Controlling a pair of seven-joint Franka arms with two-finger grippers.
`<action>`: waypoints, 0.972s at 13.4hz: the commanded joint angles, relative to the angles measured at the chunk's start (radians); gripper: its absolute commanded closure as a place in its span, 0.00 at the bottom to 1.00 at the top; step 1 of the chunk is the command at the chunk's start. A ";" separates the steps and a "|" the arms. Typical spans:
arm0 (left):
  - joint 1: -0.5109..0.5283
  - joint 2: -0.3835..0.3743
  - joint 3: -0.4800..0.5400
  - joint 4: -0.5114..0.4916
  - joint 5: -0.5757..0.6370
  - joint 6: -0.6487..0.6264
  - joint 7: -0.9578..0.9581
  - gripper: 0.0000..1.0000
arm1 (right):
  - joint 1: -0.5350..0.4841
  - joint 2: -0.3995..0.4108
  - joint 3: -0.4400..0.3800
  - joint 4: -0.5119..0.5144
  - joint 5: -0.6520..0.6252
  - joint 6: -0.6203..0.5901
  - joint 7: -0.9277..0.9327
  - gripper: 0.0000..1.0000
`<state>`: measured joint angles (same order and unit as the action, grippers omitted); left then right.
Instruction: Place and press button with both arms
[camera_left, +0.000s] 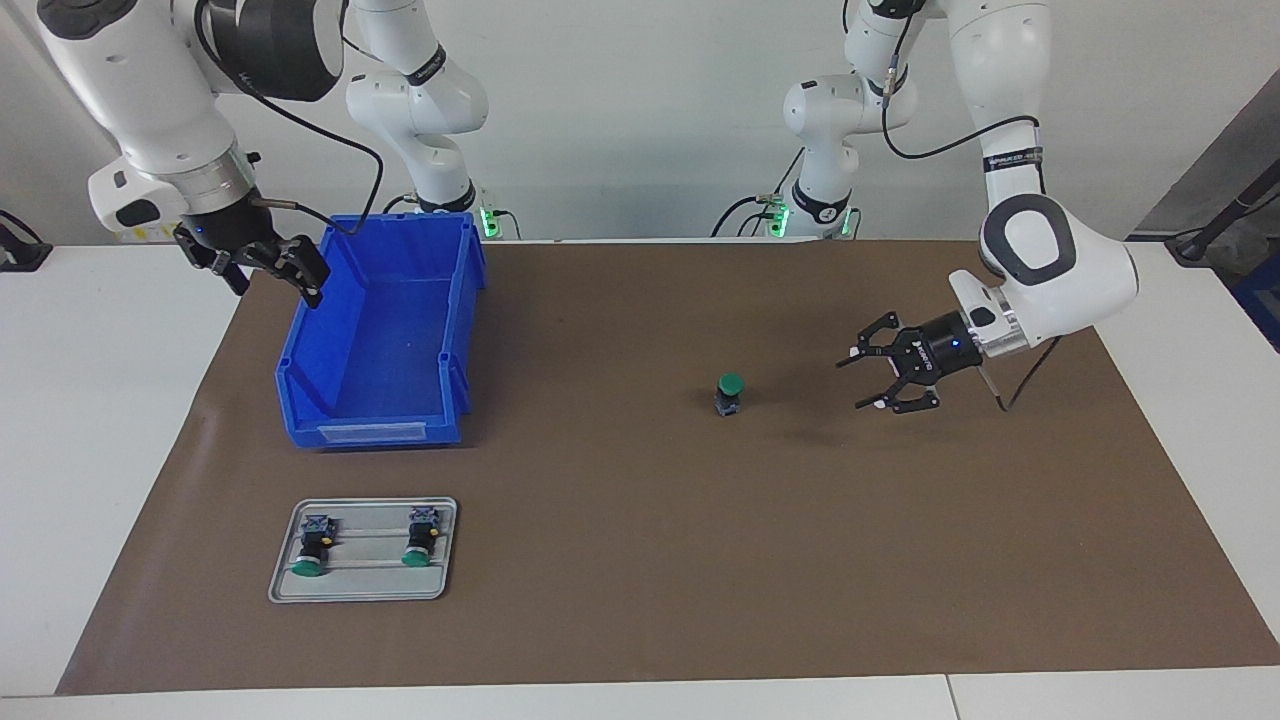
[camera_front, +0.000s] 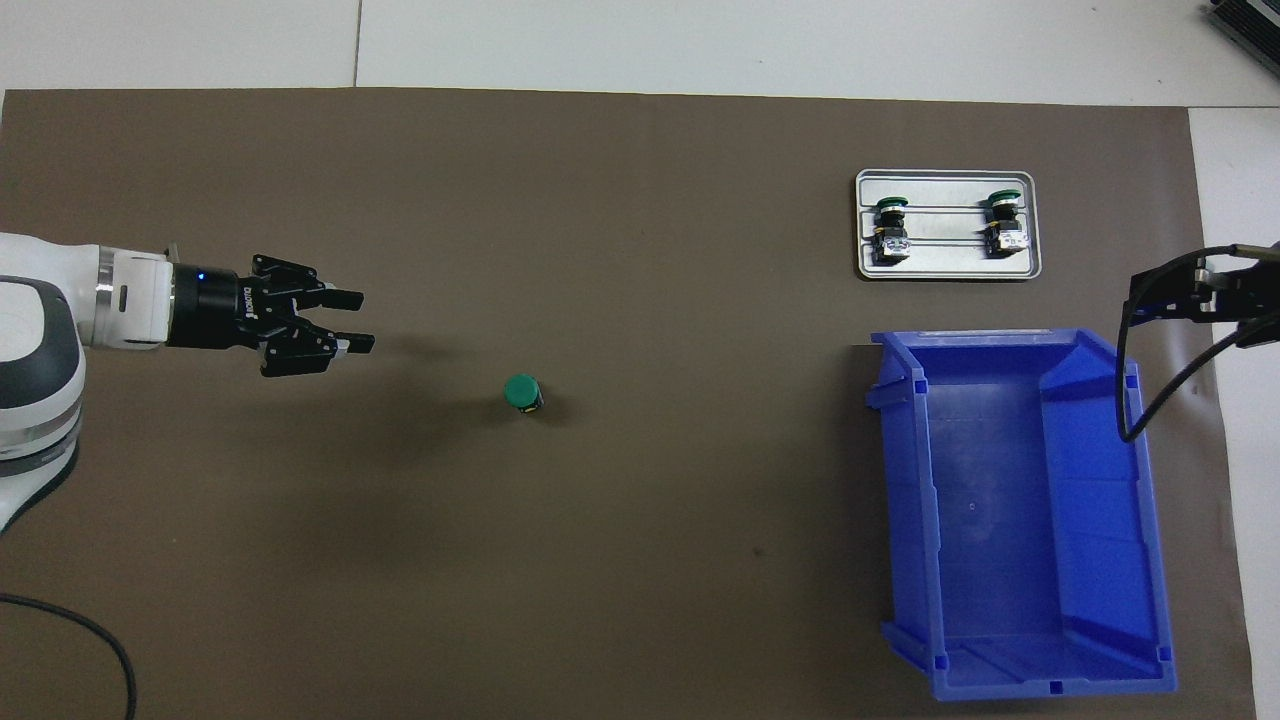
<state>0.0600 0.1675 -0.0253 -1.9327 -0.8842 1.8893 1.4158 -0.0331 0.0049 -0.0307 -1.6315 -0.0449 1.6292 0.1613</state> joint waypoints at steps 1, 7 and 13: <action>-0.009 -0.074 -0.004 0.012 0.123 0.000 -0.192 0.36 | -0.008 -0.028 0.006 -0.033 -0.010 0.017 -0.016 0.00; -0.150 -0.124 -0.005 0.061 0.402 0.004 -0.712 0.35 | -0.010 -0.029 0.006 -0.036 -0.010 0.018 -0.017 0.00; -0.353 -0.131 -0.007 0.047 0.701 0.114 -1.173 1.00 | -0.010 -0.029 0.006 -0.037 -0.010 0.018 -0.020 0.00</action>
<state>-0.2457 0.0470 -0.0457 -1.8681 -0.2503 1.9716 0.3601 -0.0331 0.0049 -0.0307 -1.6326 -0.0449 1.6292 0.1613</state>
